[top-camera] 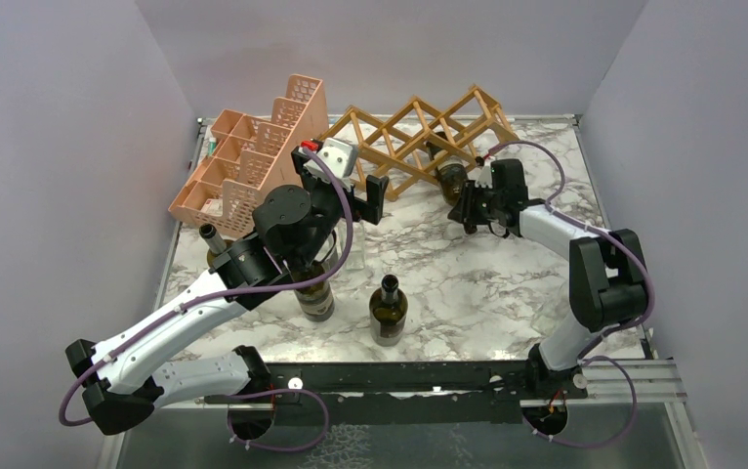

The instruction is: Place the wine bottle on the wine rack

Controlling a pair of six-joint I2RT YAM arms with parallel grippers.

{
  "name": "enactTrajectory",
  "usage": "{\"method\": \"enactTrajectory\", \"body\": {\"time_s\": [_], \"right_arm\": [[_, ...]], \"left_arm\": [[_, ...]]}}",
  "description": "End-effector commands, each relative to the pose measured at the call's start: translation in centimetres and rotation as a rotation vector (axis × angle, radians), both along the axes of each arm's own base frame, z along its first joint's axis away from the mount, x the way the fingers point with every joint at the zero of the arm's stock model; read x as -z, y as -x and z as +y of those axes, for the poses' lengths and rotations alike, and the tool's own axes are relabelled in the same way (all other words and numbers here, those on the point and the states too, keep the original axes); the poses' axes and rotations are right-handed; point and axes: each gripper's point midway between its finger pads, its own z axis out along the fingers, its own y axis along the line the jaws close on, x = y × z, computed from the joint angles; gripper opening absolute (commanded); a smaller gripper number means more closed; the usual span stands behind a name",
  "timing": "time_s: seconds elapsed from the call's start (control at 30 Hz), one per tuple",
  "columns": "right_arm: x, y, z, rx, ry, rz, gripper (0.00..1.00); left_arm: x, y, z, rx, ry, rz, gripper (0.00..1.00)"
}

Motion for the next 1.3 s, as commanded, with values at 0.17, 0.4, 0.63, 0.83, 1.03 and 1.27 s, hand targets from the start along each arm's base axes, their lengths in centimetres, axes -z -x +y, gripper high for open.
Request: {"method": "enactTrajectory", "body": {"time_s": [0.17,0.4,0.63,0.83,1.03,1.27], "right_arm": [[-6.0,-6.5,1.5,-0.043,-0.012,-0.268,0.01],[-5.4,-7.8,0.9,0.017,0.003,-0.254,0.01],[-4.5,-8.6,-1.4,0.187,0.048,-0.221,0.01],[-4.0,-8.3,-3.9,0.299,0.142,-0.178,0.01],[-3.9,-7.6,-5.3,0.344,0.198,-0.153,0.01],[-3.3,-8.2,-2.7,0.234,0.113,-0.143,0.24]], "left_arm": [[-2.3,0.3,0.4,-0.003,0.039,-0.032,0.97],[-2.3,0.3,0.6,-0.006,0.037,-0.034,0.97],[-2.3,0.4,0.8,-0.008,0.036,-0.033,0.97],[-2.3,0.5,1.0,-0.013,0.036,-0.033,0.97],[-2.2,0.5,1.0,-0.013,0.035,-0.031,0.97],[-2.2,0.6,1.2,-0.012,0.037,-0.033,0.97]]}}
